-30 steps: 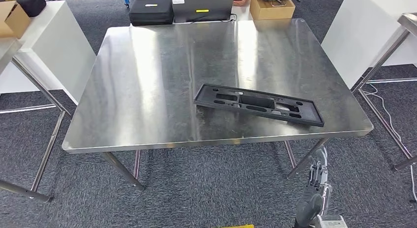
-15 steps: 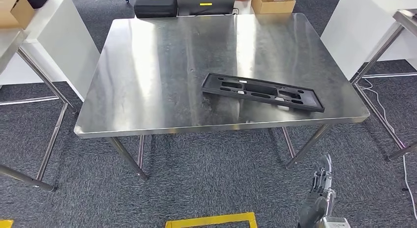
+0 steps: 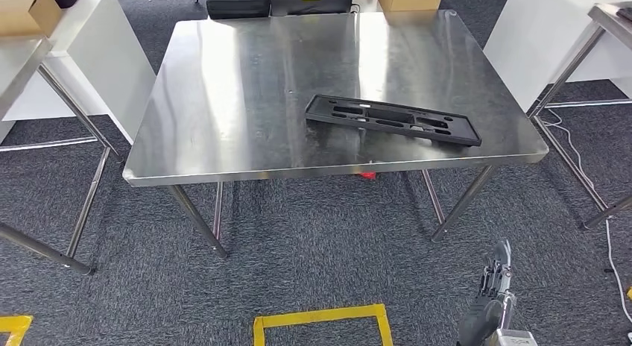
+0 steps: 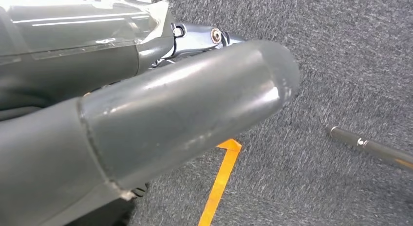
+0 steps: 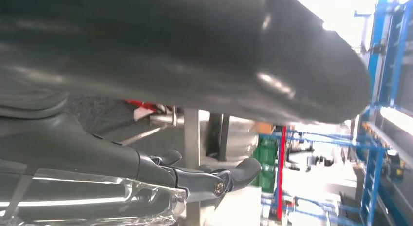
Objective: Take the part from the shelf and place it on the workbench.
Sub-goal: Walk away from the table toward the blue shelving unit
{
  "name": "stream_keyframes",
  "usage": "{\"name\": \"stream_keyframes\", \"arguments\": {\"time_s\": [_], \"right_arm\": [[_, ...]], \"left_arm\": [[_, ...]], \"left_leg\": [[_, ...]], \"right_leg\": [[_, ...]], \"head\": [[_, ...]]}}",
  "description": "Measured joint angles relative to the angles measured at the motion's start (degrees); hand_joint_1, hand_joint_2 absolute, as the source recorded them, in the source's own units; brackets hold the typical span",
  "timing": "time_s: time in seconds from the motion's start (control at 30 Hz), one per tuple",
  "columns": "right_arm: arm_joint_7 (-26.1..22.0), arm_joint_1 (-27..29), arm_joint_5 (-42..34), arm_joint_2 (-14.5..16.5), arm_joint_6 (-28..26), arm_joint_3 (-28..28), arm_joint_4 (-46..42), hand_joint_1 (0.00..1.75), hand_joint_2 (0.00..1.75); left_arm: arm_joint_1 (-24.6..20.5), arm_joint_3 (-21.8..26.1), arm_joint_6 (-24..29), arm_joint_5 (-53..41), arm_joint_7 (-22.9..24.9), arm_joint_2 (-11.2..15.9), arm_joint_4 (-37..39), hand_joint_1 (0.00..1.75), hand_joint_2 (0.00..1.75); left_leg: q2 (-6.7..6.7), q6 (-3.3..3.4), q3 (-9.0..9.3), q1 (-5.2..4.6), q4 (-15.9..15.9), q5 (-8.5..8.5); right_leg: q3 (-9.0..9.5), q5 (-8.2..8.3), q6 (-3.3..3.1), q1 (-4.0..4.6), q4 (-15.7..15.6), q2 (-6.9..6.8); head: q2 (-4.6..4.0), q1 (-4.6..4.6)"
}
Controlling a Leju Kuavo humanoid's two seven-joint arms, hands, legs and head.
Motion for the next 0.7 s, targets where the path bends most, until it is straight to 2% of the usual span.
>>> {"name": "stream_keyframes", "arguments": {"time_s": [0.03,0.07,0.1,0.13,0.17,0.2,0.23,0.27,0.3,0.33,0.37,0.4,0.43,0.47,0.5,0.53,0.57,0.6,0.63,0.67,0.7], "right_arm": [[0.00,0.26,-0.13,0.10,-0.15,-0.33,-0.31,0.00,0.00],[0.00,0.63,-0.25,0.19,-0.25,-0.66,-0.58,0.00,0.00],[-0.01,1.07,-0.37,0.23,-0.27,-1.00,-0.83,0.00,0.00],[-0.03,1.57,-0.53,0.26,-0.26,-1.34,-1.02,0.00,0.00],[-0.05,2.04,-0.68,0.27,-0.23,-1.61,-1.15,0.00,0.00],[-0.08,2.41,-0.79,0.27,-0.20,-1.85,-1.23,0.00,0.00],[-0.09,2.71,-0.91,0.28,-0.17,-2.03,-1.28,0.00,0.00],[-0.13,2.94,-1.02,0.27,-0.16,-2.17,-1.30,0.00,0.00],[-0.16,3.13,-1.12,0.26,-0.15,-2.33,-1.30,0.00,0.00],[-0.21,3.30,-1.22,0.26,-0.15,-2.47,-1.30,0.00,0.00],[-0.30,3.46,-1.34,0.26,-0.14,-2.59,-1.30,0.00,0.00],[-0.39,3.55,-1.47,0.26,-0.14,-2.69,-1.30,0.00,0.00],[-0.49,3.61,-1.62,0.26,-0.12,-2.78,-1.33,0.00,0.00],[-0.61,3.65,-1.77,0.26,-0.06,-2.87,-1.40,0.00,0.00],[-0.70,3.66,-1.89,0.26,0.02,-2.96,-1.49,0.00,0.00],[-0.79,3.70,-1.95,0.26,0.11,-3.06,-1.60,0.00,0.00],[-0.86,3.75,-1.98,0.26,0.21,-3.15,-1.68,0.00,0.00],[-0.90,3.81,-2.02,0.24,0.28,-3.22,-1.71,0.00,0.00],[-0.93,3.84,-2.03,0.23,0.34,-3.28,-1.74,0.00,0.00],[-0.94,3.86,-2.06,0.25,0.39,-3.33,-1.75,0.00,0.00],[-0.94,3.90,-2.08,0.27,0.42,-3.35,-1.75,0.00,0.00]], "left_arm": [[-0.05,-0.01,-0.13,-0.23,-0.05,0.01,0.02,0.00,0.00],[-0.05,-0.01,-0.24,-0.45,-0.08,0.02,0.05,0.00,0.00],[-0.12,-0.02,-0.33,-0.62,-0.10,-0.02,0.11,0.00,0.00],[-0.21,-0.04,-0.39,-0.75,-0.12,-0.05,0.16,0.00,0.00],[-0.29,-0.05,-0.46,-0.83,-0.13,-0.07,0.21,0.00,0.00],[-0.37,-0.07,-0.55,-0.87,-0.15,-0.09,0.26,0.00,0.00],[-0.38,-0.08,-0.62,-0.91,-0.16,-0.07,0.29,0.00,0.00],[-0.37,-0.09,-0.68,-0.97,-0.18,-0.05,0.33,0.00,0.00],[-0.37,-0.12,-0.73,-1.06,-0.19,-0.07,0.39,0.00,0.00],[-0.38,-0.15,-0.77,-1.15,-0.20,-0.08,0.43,0.00,0.00],[-0.38,-0.19,-0.80,-1.23,-0.22,-0.11,0.46,0.00,0.00],[-0.38,-0.22,-0.82,-1.28,-0.24,-0.14,0.49,0.00,0.00],[-0.40,-0.25,-0.83,-1.31,-0.27,-0.20,0.50,0.00,0.00],[-0.42,-0.26,-0.83,-1.32,-0.30,-0.27,0.52,0.00,0.00],[-0.43,-0.27,-0.83,-1.34,-0.33,-0.33,0.54,0.00,0.00],[-0.44,-0.28,-0.82,-1.35,-0.37,-0.38,0.56,0.00,0.00],[-0.43,-0.29,-0.82,-1.35,-0.40,-0.39,0.58,0.00,0.00],[-0.39,-0.28,-0.82,-1.35,-0.43,-0.37,0.61,0.00,0.00],[-0.35,-0.28,-0.81,-1.35,-0.45,-0.35,0.65,0.00,0.00],[-0.31,-0.28,-0.81,-1.37,-0.46,-0.34,0.71,0.00,0.00],[-0.28,-0.27,-0.81,-1.38,-0.48,-0.33,0.75,0.00,0.00]], "left_leg": [[-0.12,0.34,0.29,-0.31,-0.93,-0.33],[-0.11,0.98,-0.16,-0.59,-1.10,-0.08],[0.10,1.78,-0.75,-0.76,-1.16,0.46],[0.26,2.71,-1.48,-0.89,-1.27,1.11],[0.48,3.56,-2.30,-0.95,-1.47,1.83],[0.71,4.16,-3.12,-0.99,-1.54,2.54],[0.82,4.50,-3.95,-1.09,-1.53,3.15],[0.98,4.63,-4.73,-1.23,-1.50,3.79],[1.10,4.67,-5.53,-1.37,-1.44,4.43],[1.17,4.65,-6.32,-1.49,-1.36,5.02],[1.22,4.60,-7.15,-1.60,-1.23,5.61],[1.23,4.51,-7.84,-1.67,-1.08,6.16],[1.22,4.35,-8.47,-1.73,-0.89,6.72],[1.20,4.15,-8.99,-1.86,-0.64,7.28],[1.18,3.90,-9.31,-1.97,-0.51,7.86],[1.18,3.64,-9.57,-2.04,-0.43,8.40],[1.17,3.35,-9.73,-2.06,-0.42,8.92],[1.12,3.05,-9.86,-1.99,-0.45,9.39],[0.98,2.71,-10.19,-1.84,-0.16,9.05],[0.79,2.33,-10.67,-1.68,0.88,7.50],[0.59,1.94,-11.31,-1.50,2.95,4.89]], "right_leg": [[-0.25,0.43,0.53,0.05,0.02,-0.04],[-0.46,0.94,1.17,0.15,-0.12,-0.06],[-0.80,0.93,1.55,0.07,0.06,-0.05],[-1.43,-0.01,1.56,0.06,0.88,-0.01],[-2.26,-2.00,1.29,0.08,2.74,0.04],[-3.22,-4.85,0.76,0.00,5.77,0.08],[-4.11,-7.61,0.37,0.09,9.31,0.09],[-4.64,-9.54,0.32,0.14,12.83,0.11],[-4.71,-10.35,0.57,0.20,15.47,0.12],[-4.15,-10.04,1.01,0.27,16.71,0.12],[-2.75,-8.92,1.53,0.34,16.27,0.13],[-0.43,-7.60,1.89,0.43,13.95,0.12],[2.74,-6.79,1.92,0.54,10.03,0.12],[6.29,-6.70,1.66,0.81,5.03,0.12],[8.85,-7.10,1.23,1.04,0.92,0.14],[10.38,-7.68,0.80,1.26,-1.89,0.16],[10.76,-7.90,0.43,1.50,-3.15,0.17],[10.22,-7.59,0.00,1.29,-3.13,0.15],[9.81,-7.11,-0.49,1.05,-3.09,0.04],[9.25,-6.47,-1.21,0.77,-3.06,-0.09],[8.56,-5.74,-1.84,0.48,-3.09,-0.21]], "head": [[0.00,-0.04],[0.00,0.02],[0.00,-0.03],[0.00,0.05],[0.00,0.20],[0.00,0.31],[0.00,0.50],[0.00,0.57],[0.00,0.58],[0.00,0.60],[0.00,0.60],[0.00,0.62],[0.00,0.61],[0.00,0.64],[0.00,0.58],[0.00,0.49],[0.00,0.41],[0.00,0.30],[0.00,0.28],[0.00,0.17],[0.00,0.06]]}}
